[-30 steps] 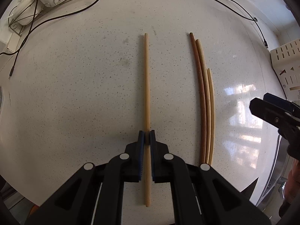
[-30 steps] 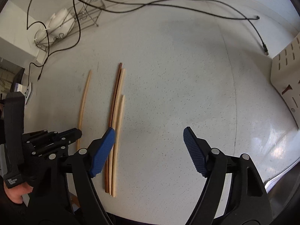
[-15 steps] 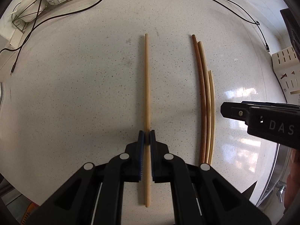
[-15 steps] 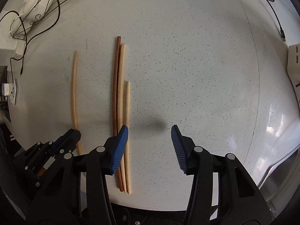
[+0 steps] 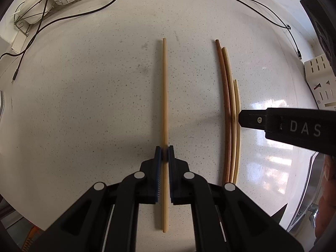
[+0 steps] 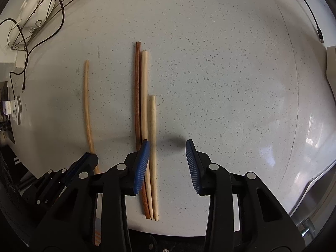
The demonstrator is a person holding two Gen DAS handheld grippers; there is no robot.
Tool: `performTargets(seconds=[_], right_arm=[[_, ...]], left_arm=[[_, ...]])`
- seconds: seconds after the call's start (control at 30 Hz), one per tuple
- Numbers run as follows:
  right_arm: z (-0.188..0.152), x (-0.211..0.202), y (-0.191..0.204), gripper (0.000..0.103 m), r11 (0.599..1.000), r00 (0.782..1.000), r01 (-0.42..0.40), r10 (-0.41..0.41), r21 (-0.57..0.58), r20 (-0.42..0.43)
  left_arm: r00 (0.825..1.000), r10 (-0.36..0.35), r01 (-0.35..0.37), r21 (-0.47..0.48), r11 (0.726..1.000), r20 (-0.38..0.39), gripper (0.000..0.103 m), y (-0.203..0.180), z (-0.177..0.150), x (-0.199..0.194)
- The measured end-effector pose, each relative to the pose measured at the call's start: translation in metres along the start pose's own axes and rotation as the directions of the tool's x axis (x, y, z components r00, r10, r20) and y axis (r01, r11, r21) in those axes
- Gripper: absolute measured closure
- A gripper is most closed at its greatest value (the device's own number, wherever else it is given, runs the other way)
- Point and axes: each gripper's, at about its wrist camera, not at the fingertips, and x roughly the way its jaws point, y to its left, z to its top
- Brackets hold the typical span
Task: Organize utensils
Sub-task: 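Close the right tool on a short pale chopstick while the left tool holds its chopstick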
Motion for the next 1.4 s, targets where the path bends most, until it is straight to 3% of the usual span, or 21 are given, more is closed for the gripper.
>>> performTargets(seconds=[0.37, 0.7, 1.0, 1.4], right_arm=[[0.011, 0.005, 0.024, 0.077, 0.999, 0.999, 0.034, -0.034, 0.003, -0.004], [0.010, 0.007, 0.048, 0.078, 0.996, 0.996, 0.084, -0.084, 0.005, 0.005], [0.009, 0.010, 0.069, 0.096, 0.991, 0.991, 0.135, -0.135, -0.020, 0.014], [0.009, 0.010, 0.078, 0.099, 0.991, 0.996, 0.094, -0.094, -0.098, -0.003]], left_arm=[[1.000, 0.001, -0.001, -0.006, 1.000, 0.003, 0.097, -0.003, -0.002, 0.000], [1.000, -0.003, 0.003, -0.013, 1.000, 0.005, 0.097, -0.004, -0.004, -0.001], [1.000, -0.002, 0.002, -0.011, 1.000, 0.006, 0.097, -0.003, -0.004, -0.001], [1.000, 0.000, 0.000, -0.007, 1.000, 0.005, 0.097, -0.003, -0.005, -0.001]])
